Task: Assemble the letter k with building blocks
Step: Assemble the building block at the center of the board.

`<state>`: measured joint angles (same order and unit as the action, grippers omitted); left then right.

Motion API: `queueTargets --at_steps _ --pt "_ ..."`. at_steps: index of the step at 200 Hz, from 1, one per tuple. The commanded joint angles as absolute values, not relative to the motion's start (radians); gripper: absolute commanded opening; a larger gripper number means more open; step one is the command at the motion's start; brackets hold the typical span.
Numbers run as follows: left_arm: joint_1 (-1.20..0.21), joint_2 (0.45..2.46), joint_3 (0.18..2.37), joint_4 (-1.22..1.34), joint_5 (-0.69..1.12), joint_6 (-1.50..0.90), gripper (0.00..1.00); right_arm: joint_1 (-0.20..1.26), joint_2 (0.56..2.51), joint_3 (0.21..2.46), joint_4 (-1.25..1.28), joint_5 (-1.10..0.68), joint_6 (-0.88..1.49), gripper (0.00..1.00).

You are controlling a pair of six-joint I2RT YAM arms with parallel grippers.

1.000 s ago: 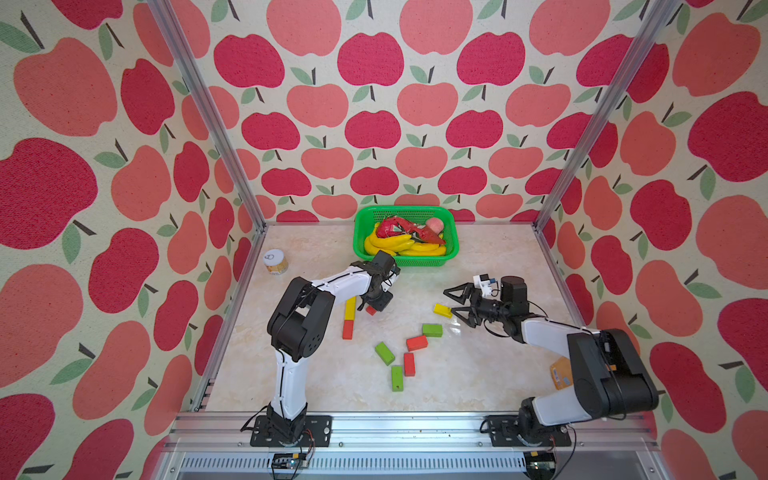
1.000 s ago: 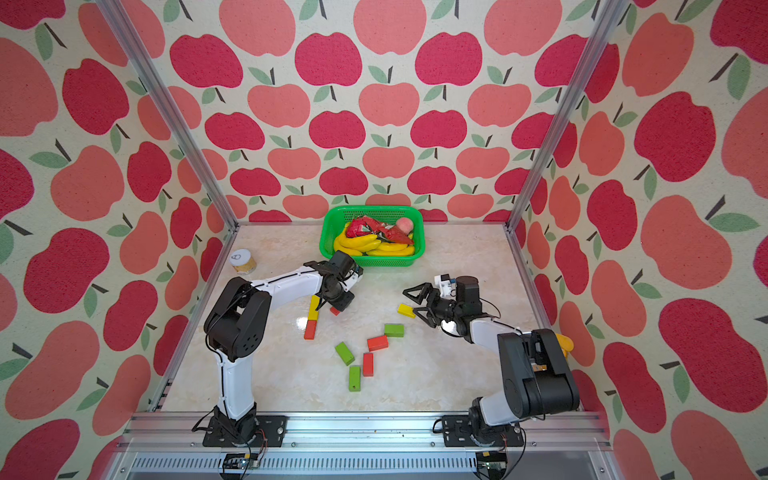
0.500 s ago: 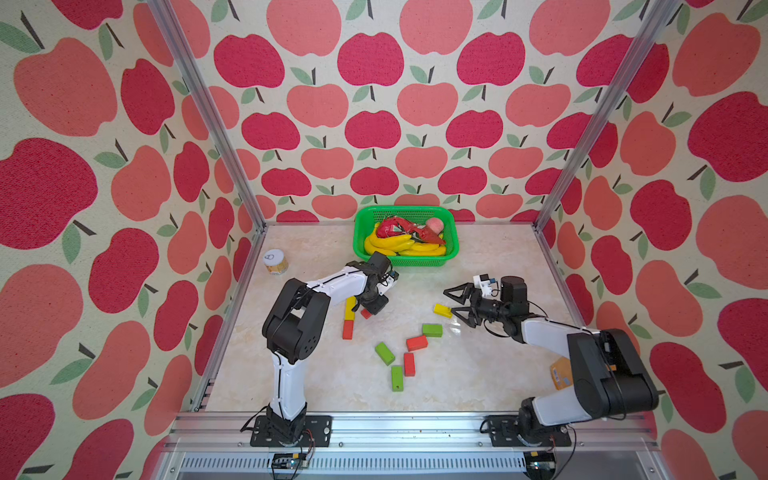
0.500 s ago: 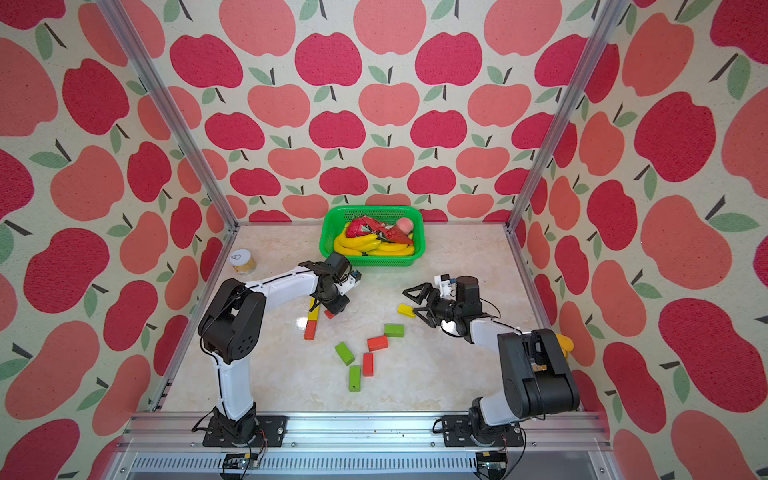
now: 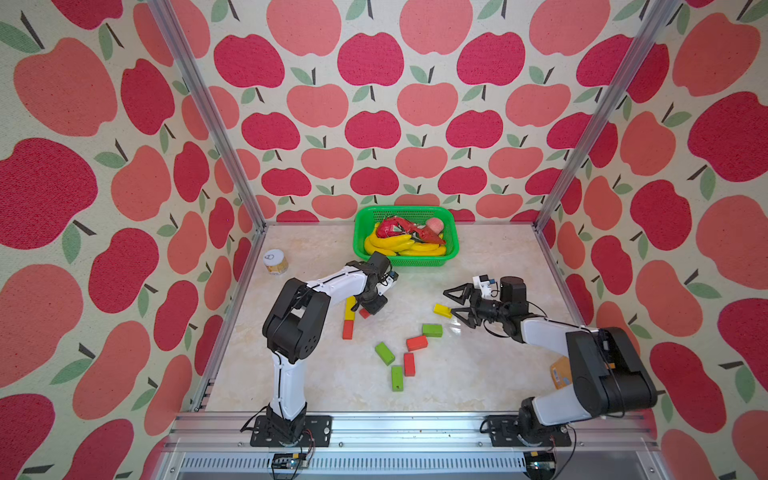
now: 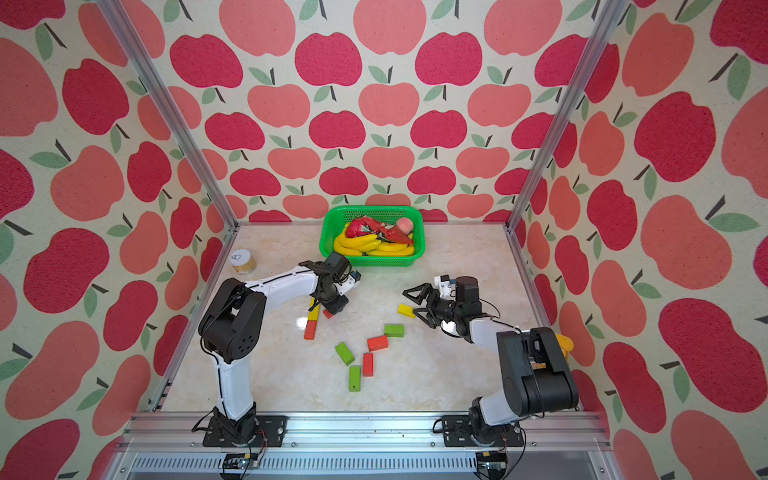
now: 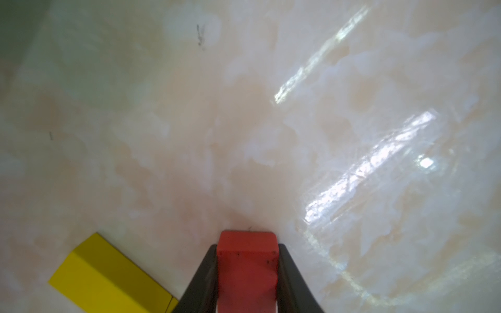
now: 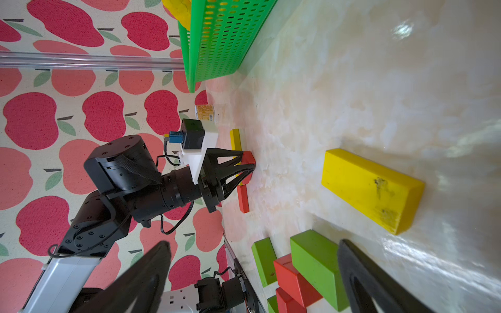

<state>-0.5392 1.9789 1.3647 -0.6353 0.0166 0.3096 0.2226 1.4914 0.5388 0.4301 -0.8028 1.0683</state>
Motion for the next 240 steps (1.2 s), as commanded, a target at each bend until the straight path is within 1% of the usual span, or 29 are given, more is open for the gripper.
queueTargets --at_steps 1,240 --pt "-0.532 2.002 1.391 -0.628 -0.008 0.333 0.33 0.229 1.504 0.557 0.442 -0.811 1.069 0.99" --pt "-0.486 2.029 1.424 -0.624 0.017 0.317 0.34 0.230 1.521 0.560 0.448 -0.813 1.069 0.99"
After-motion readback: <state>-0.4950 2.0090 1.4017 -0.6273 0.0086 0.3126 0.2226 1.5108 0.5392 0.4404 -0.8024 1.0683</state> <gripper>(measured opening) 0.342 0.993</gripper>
